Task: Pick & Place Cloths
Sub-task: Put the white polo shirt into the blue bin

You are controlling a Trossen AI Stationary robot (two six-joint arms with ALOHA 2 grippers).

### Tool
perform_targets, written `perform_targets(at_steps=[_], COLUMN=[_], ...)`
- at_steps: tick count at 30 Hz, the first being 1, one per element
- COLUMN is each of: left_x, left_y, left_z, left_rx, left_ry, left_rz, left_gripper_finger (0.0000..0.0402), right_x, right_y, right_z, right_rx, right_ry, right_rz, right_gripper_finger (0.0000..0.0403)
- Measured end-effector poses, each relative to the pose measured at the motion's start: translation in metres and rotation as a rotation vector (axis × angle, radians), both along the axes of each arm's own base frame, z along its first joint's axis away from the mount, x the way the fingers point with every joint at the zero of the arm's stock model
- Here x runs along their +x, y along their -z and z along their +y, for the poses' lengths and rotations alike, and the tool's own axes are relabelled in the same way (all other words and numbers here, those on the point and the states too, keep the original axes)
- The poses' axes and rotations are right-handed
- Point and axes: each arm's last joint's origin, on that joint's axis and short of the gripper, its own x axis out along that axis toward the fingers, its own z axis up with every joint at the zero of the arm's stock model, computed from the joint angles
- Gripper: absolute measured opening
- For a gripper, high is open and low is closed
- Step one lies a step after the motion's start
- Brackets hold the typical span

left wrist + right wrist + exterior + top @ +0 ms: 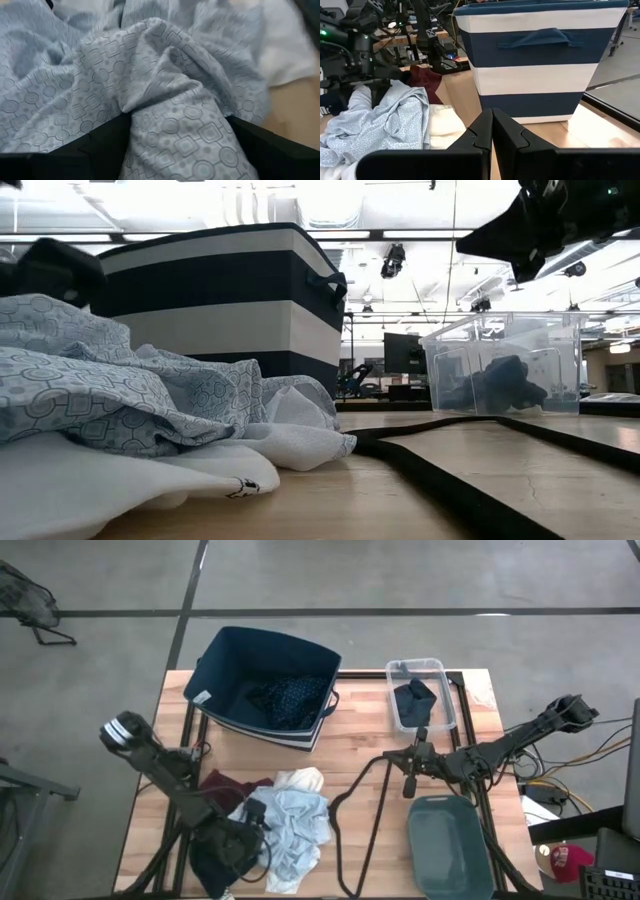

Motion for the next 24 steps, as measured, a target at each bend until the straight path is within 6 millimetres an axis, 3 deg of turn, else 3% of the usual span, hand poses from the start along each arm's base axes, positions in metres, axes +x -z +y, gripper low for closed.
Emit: perform_targets(at_steps=[3, 6, 15, 20, 24], left_x=[0.003, 0.004, 0.008, 0.007, 0.004], left_y=[0.005, 0.007, 0.011, 0.004, -0.015], left_z=[0.002, 0.003, 0.007, 0.008, 0.011], left_rx=[0.026, 0.053, 0.102, 0.142, 0.218], left_ry=[0.01, 0.034, 0.098, 0.139, 0.131], left_rz=[0.012, 0.014, 0.026, 0.032, 0.071], left_gripper_finger=[0.0306, 0.0273, 0.0057, 0.0057, 0.0057], right_x=[0.0, 0.0, 0.0, 0.0, 0.0], right_y=[0.0, 0.0, 0.0, 0.0, 0.0], right_z=[0.0, 0.0, 0.0, 0.0, 0.0], right_rx=[-0.001, 0.002, 0.046, 0.047, 0.047], right_ry=[0.0, 0.0, 0.006, 0.006, 0.006], right_rz=[0.0, 0.0, -0.014, -0.014, -0.014], right_gripper_finger=[0.0009, 0.0009, 0.0009, 0.0009, 0.0009])
